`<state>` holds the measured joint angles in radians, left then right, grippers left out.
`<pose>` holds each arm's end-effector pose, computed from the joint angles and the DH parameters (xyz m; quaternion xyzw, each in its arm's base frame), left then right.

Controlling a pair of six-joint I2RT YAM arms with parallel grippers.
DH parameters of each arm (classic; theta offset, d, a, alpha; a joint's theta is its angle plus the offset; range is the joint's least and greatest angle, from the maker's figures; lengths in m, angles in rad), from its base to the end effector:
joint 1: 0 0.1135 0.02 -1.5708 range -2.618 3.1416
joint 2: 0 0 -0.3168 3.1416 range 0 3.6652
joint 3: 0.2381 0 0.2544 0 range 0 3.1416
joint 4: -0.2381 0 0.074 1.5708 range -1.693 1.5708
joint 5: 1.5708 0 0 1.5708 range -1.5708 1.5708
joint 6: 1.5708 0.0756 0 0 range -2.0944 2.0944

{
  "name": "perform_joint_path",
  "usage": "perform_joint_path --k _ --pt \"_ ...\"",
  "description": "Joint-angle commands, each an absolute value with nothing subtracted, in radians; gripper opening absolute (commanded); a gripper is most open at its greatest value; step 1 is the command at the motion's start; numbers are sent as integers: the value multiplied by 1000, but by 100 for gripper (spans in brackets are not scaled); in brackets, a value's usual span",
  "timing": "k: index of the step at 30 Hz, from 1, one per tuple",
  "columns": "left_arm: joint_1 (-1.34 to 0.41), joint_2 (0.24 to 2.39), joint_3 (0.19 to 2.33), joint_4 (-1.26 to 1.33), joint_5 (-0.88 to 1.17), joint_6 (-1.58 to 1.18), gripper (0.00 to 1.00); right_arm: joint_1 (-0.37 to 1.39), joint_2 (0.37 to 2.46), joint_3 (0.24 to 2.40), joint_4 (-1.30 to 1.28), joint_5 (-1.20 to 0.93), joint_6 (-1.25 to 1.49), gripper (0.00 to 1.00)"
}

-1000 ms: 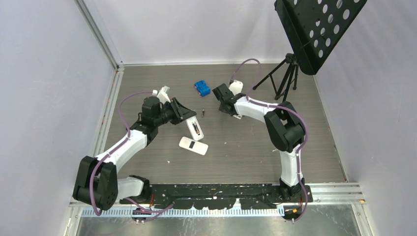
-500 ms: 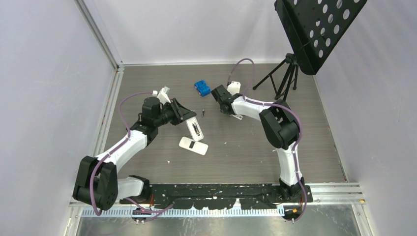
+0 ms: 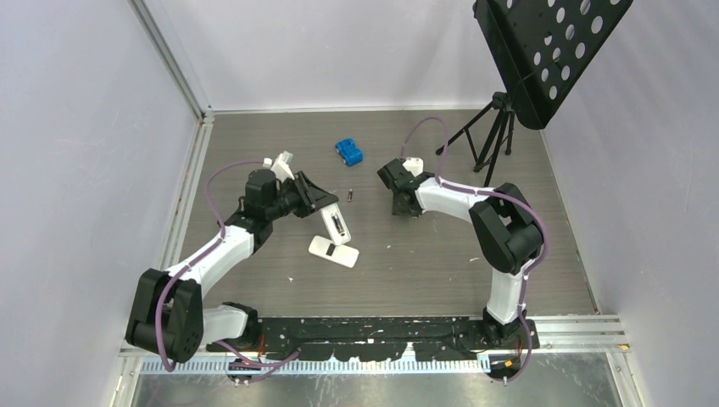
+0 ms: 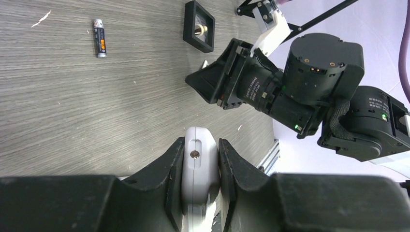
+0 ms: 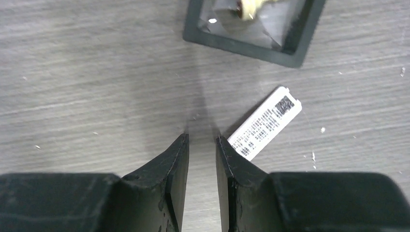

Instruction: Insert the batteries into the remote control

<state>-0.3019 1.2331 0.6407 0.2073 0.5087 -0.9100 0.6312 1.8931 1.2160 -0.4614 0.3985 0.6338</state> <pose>0.2596 -0.1194 0.2715 -0.1062 0.8079 -0.4795 0.3256 0.3490 0.2187 0.1754 0.0437 0.9573 -0.0317 0.2839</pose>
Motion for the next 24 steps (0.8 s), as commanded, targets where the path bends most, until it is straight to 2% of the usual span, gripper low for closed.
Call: perform_joint_path --k 1,9,15,18,22,24 --pt "-302 1228 635 275 525 -907 0 619 1837 1151 -552 426 637 32" --pt "-302 1239 640 279 531 -908 0 611 1772 1096 -578 513 684 32" --pt "-302 1240 644 277 534 -907 0 610 1690 1096 -593 504 693 39" --pt "-302 1240 644 275 531 -905 0 611 1651 1090 -600 507 695 45" --pt "-302 1243 643 277 531 -908 0 599 1644 1081 -608 556 706 64" --pt "-302 1244 645 278 532 -908 0 585 1667 1086 -607 556 704 66"
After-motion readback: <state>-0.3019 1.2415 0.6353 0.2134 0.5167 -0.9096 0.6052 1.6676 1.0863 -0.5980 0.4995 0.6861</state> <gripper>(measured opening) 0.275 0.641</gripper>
